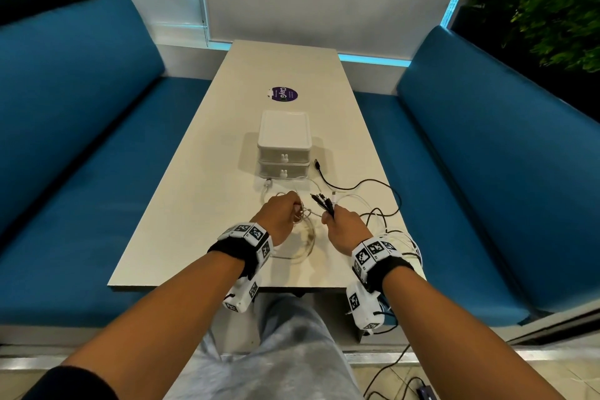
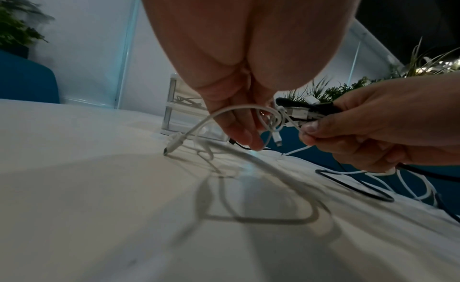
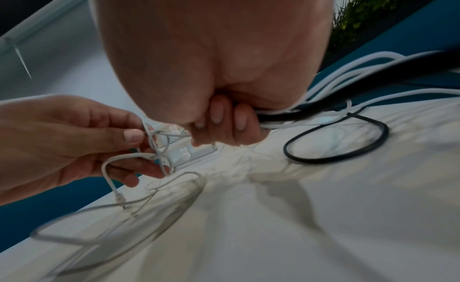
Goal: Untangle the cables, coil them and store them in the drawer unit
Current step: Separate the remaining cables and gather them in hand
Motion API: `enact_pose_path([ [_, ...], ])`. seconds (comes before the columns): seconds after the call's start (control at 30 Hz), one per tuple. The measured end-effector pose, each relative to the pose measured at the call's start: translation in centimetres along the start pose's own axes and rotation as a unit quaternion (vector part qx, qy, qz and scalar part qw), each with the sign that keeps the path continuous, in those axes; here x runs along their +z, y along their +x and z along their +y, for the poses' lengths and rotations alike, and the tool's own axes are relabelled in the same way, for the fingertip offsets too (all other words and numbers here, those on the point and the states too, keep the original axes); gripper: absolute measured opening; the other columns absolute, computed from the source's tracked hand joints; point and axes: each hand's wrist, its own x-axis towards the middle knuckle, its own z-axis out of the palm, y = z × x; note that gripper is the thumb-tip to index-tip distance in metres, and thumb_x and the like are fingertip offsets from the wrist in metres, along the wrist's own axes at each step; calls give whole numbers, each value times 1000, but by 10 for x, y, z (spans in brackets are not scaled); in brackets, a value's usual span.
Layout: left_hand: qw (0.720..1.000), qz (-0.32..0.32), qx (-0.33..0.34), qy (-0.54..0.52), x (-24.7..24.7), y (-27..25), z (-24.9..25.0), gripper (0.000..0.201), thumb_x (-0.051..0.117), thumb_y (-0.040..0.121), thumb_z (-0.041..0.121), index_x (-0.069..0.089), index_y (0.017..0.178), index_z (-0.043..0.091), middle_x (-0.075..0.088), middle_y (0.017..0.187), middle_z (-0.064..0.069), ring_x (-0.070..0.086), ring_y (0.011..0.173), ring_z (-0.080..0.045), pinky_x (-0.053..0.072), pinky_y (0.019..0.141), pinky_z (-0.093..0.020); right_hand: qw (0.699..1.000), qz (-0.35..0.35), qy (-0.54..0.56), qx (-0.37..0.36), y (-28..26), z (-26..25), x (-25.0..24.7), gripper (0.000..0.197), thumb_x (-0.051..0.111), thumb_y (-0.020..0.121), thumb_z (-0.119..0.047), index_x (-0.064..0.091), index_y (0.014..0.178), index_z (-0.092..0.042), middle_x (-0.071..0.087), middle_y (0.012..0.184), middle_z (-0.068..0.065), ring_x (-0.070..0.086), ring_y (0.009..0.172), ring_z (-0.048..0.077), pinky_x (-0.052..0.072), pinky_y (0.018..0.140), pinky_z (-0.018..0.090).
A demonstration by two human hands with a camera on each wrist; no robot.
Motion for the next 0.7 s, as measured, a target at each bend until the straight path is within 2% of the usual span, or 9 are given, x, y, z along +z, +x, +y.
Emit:
enact_pose_path([
  [0.1,999,-1,-11,-39,0,-2,2,14,37,101,12,48,93,15,62,90,-8,56,80,-25,45,73,-35,1000,2,0,1,0,0,-1,29,36,102,-33,56,109,-13,65,105,15,60,97,34,46,79,37],
  [0.2,997,4,-46,-65,-2,0,2,16,39,102,18,53,97,14,59,86,-2,52,77,-20,37,68,-30,1000,2,-5,0,0,0,-2,28,35,102,-32,56,107,-15,65,106,14,59,98,33,45,78,36],
  [0.3,995,5,-52,-85,-6,2,2,19,42,101,19,59,93,16,58,83,2,51,79,-17,37,72,-27,1000,2,-10,4,1,0,-1,29,35,102,-33,56,108,-14,65,106,15,59,97,34,47,81,38],
  [0.43,996,-11,-50,-77,-10,0,-5,20,55,98,25,67,86,15,59,70,7,53,67,-11,38,63,-24,999,-1,-32,13,1,3,1,31,35,103,-31,54,113,-9,65,109,17,59,100,35,45,80,38],
  [0.57,999,-2,-25,-24,-12,-1,-13,18,52,100,20,68,91,15,61,81,4,54,74,-13,36,60,-13,999,-3,-36,2,2,4,3,31,35,103,-31,53,112,-8,65,108,17,59,100,35,43,76,36],
  [0.63,1000,8,-7,-10,-11,-1,-14,20,49,100,15,68,95,13,65,88,0,58,80,-18,44,68,-22,999,-2,-40,-2,2,4,3,29,35,103,-31,53,112,-9,65,108,17,59,99,35,41,74,35],
  [0.7,1000,14,-4,-6,-9,-1,-15,20,48,100,16,66,91,17,67,87,-4,61,80,-24,49,73,-33,999,-1,-40,-3,2,4,3,30,35,103,-31,53,112,-9,65,108,19,58,99,37,42,75,36],
])
